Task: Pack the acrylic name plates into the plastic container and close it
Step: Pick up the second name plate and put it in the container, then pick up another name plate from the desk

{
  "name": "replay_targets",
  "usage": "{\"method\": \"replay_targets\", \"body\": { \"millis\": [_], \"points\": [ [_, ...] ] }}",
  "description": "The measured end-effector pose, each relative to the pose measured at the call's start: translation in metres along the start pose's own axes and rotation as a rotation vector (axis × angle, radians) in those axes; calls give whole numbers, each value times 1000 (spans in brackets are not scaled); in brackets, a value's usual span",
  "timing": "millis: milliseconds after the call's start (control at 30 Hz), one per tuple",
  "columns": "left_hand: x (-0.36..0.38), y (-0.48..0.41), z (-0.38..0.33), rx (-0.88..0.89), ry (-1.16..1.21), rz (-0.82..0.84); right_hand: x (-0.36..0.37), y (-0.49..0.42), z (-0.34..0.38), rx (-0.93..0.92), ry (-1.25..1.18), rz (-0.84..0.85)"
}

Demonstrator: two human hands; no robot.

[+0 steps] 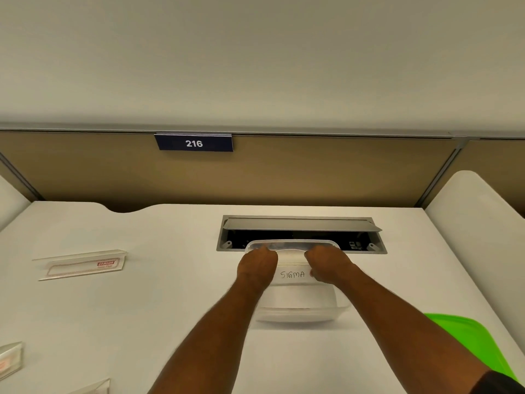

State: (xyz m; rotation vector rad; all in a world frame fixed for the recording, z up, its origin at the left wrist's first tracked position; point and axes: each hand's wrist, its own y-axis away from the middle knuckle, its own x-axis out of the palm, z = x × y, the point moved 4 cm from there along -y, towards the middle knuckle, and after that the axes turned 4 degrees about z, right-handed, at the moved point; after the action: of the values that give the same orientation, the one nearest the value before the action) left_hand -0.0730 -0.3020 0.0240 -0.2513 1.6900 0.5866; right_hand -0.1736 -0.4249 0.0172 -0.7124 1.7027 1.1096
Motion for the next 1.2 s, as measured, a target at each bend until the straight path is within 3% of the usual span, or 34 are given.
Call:
{"method": "replay_targets", "body": {
  "millis": [167, 300, 500, 700, 933, 1200],
  "points": [
    [-22, 22, 11, 53, 113, -194, -41, 9, 28, 25, -74, -132],
    [-51, 51, 39, 63, 84, -353, -82, 17, 60, 1, -148, -405],
    [-81, 111, 111, -73, 35, -481, -125, 23, 134, -145, -192, -663],
    [-93, 193, 192, -299, 15, -548, -154, 31, 223, -244, -155, -741],
    [-57, 293, 282, -467, 124, -368, -161, 31, 342, -411, -179, -698],
    [32, 349, 324, -408, 175, 1, -129, 22, 442, -509, -170, -543]
  ]
}}
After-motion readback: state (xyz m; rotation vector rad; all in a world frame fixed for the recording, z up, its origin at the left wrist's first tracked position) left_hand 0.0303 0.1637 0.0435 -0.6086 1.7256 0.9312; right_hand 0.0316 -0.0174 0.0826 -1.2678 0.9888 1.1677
